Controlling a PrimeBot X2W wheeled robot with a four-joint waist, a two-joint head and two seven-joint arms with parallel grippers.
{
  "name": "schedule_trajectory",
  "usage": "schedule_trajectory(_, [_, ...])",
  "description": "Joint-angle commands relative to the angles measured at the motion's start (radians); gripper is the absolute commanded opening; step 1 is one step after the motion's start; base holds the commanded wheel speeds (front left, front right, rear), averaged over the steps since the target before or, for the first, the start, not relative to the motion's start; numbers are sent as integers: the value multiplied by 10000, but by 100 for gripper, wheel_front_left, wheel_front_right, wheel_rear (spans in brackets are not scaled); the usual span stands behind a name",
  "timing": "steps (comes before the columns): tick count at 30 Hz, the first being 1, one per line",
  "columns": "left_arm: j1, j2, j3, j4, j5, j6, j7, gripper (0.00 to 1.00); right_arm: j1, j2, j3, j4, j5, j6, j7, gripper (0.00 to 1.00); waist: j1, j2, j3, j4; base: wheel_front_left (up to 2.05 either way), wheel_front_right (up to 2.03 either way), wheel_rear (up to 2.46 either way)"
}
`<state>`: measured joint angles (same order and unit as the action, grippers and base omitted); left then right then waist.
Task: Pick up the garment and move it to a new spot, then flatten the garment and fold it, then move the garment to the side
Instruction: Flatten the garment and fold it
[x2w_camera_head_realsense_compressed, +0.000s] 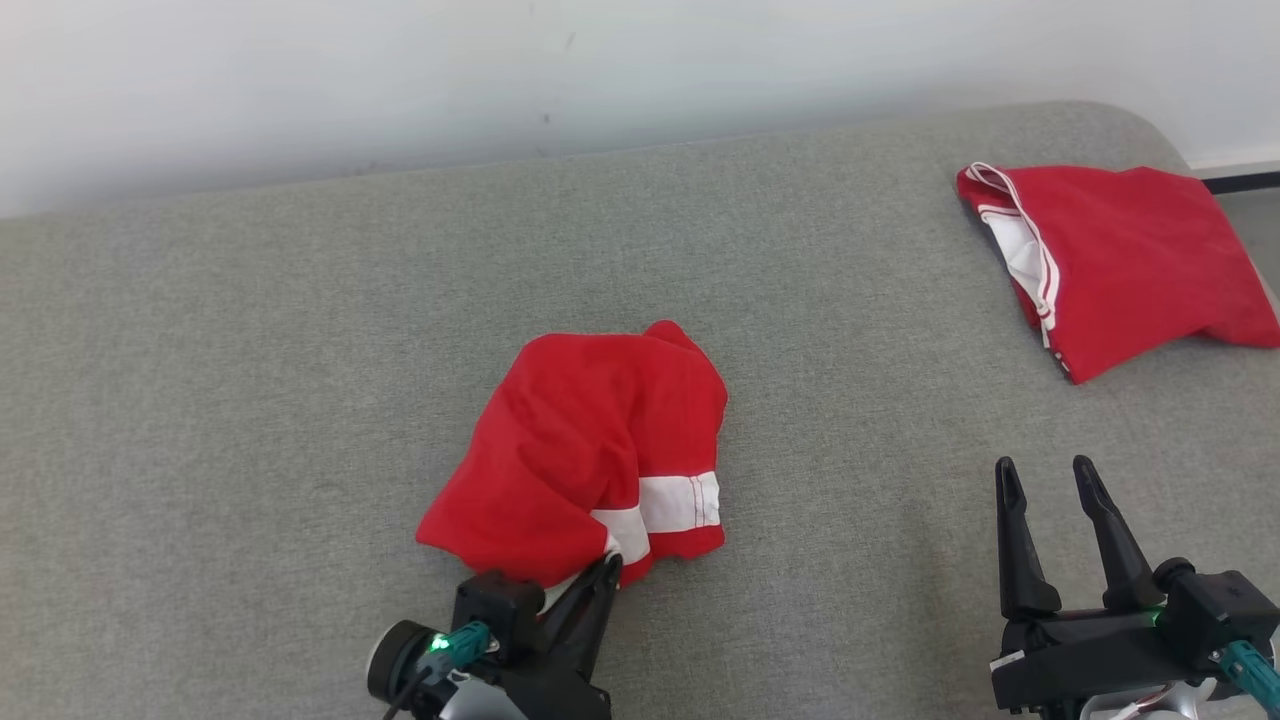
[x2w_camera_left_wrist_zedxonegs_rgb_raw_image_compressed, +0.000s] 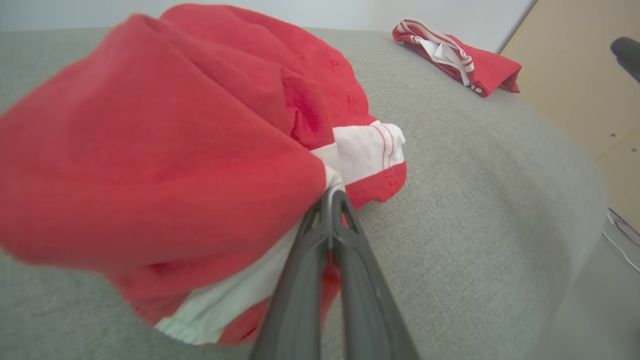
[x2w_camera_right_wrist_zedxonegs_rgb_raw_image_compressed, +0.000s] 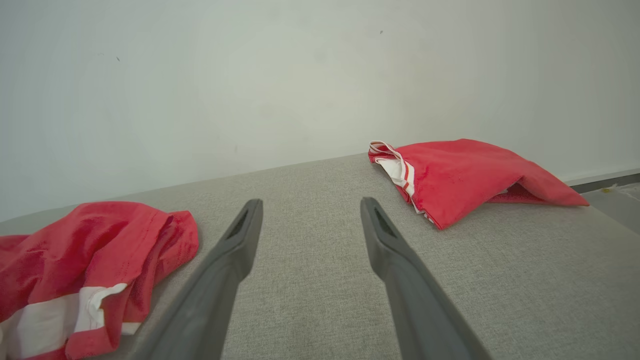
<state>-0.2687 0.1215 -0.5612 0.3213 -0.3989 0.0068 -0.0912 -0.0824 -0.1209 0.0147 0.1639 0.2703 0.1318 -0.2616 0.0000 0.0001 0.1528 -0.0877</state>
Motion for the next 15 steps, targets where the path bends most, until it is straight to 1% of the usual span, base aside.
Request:
schedule_trajectory(1, [-228,-96,-93,327,86,-55,-185,0,-65,-25,-35,14,61,-29,-44,100,0,-1,56,-84,0,0,0])
schedule_trajectory(2, [-301,-171,-132,539,86,-67,-290,1,-68,-15,-39,17,60,-28,-44,100,0,-1,59,-94,0,0,0])
schedule_trajectory(3, [-375,-237,-165,688,98,-70,-433,45,-71,-9,-51,26,56,-29,-44,100,0,-1,58,-99,0,0,0])
schedule_trajectory(5, [-506,-338,-193,871,109,-80,-790,100,-45,-9,-102,24,50,-28,-44,100,0,-1,31,-60,0,0,0])
schedule_trajectory(8, [-575,-375,-196,871,116,-129,-1092,100,23,-4,-154,30,32,-29,-43,100,0,-1,-31,22,0,0,0])
schedule_trajectory(11, [-568,-373,-22,489,61,-84,-1451,100,157,39,-193,8,-46,-29,-44,100,0,-1,-150,187,0,0,0])
schedule_trajectory(15, [-279,-103,351,-376,190,117,-1667,100,247,50,-207,5,-50,-29,-44,100,0,-1,-307,431,0,0,0])
